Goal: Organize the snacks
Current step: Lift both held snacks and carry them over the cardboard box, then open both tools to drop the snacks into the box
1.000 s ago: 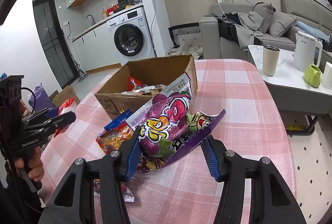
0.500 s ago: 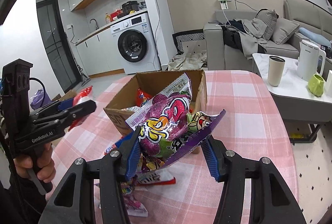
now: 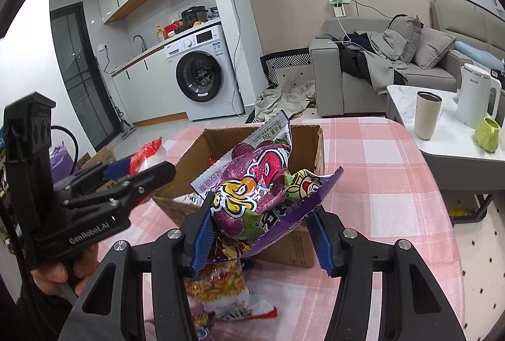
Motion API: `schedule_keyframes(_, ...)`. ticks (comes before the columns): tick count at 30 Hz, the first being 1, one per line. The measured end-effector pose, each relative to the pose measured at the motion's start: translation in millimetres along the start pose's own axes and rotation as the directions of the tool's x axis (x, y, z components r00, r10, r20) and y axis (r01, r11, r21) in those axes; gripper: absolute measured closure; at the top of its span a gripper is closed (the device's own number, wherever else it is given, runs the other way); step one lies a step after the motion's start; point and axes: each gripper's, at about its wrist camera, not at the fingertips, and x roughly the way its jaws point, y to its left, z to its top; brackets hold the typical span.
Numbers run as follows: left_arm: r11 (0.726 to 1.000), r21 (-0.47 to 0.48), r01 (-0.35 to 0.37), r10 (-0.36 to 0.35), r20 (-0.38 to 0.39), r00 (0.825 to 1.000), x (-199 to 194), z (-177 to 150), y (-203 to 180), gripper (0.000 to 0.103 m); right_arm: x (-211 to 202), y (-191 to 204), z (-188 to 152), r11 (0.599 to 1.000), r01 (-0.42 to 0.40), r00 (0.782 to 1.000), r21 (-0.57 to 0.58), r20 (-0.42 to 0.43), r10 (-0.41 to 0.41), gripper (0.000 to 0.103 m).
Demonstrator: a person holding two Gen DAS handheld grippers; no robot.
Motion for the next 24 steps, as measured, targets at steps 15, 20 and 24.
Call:
schedule_keyframes(15,1.000,-0.023,-0.021,0.021,-0.014,1.000,46,3,19,0.050,33,-4,10,1.000,0.019,1.000,0.024,-0.012,-0.018,0.048)
schedule_keyframes(20,0.999,-0.025,-0.027,0.026,-0.023,0.999,56,2,20,0.050,40,-8,10,0.999,0.025,1.000,0.035,-0.017,-0.024,0.048)
schedule_keyframes(24,0.999,-0.024,-0.031,0.030,-0.028,0.999,63,-1,21,0.050,45,-12,11,0.999,0.030,0.999,0.042,-0.020,-0.029,0.048)
